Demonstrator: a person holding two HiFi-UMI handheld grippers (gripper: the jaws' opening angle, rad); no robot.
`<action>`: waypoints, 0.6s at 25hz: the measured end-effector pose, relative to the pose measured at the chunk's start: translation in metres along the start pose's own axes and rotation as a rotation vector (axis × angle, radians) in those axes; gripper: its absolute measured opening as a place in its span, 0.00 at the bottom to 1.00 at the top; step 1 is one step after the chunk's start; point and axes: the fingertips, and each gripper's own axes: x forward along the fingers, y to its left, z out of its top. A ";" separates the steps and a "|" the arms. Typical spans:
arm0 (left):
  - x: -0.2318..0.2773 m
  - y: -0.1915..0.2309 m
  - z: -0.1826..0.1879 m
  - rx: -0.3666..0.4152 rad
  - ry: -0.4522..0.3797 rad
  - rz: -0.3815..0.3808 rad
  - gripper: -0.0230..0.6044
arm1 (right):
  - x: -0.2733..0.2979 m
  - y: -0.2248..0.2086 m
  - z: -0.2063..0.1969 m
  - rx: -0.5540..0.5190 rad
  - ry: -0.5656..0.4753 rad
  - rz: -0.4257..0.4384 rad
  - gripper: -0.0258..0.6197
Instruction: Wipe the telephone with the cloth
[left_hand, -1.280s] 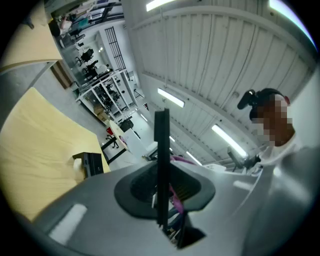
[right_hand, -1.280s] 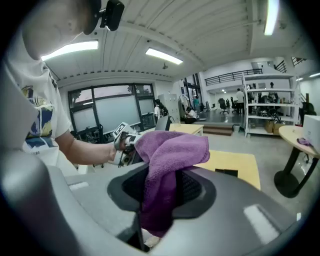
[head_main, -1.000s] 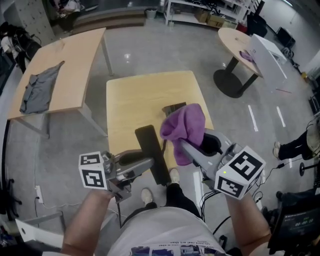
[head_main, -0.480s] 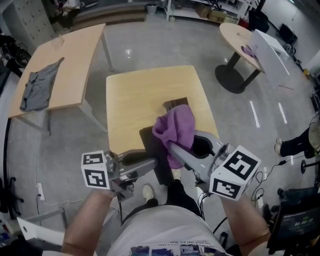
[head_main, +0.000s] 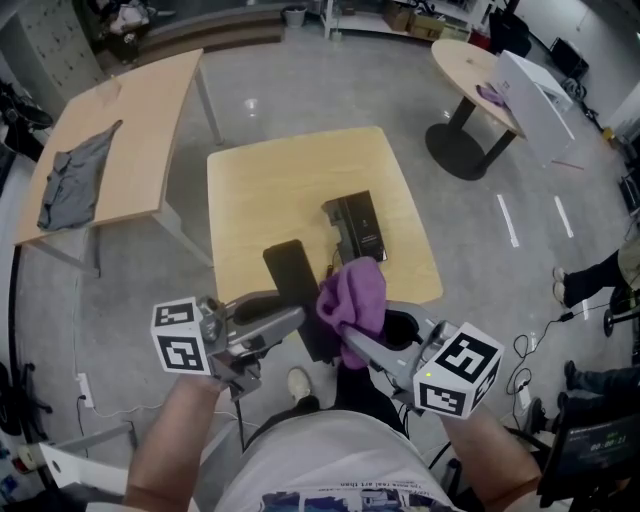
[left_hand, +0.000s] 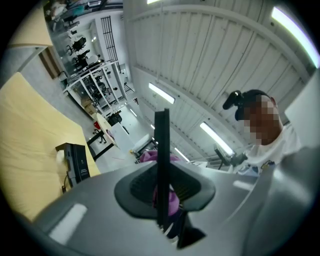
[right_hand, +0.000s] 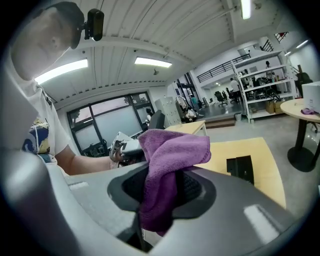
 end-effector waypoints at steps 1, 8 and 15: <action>0.000 -0.001 0.001 0.000 -0.002 -0.002 0.17 | -0.001 0.001 -0.005 0.007 0.008 -0.001 0.22; 0.004 -0.005 0.001 0.001 0.005 -0.031 0.17 | -0.009 -0.012 -0.026 0.027 0.044 -0.020 0.22; 0.011 -0.014 -0.011 0.001 0.044 -0.071 0.17 | -0.003 -0.038 0.027 -0.026 -0.043 -0.057 0.22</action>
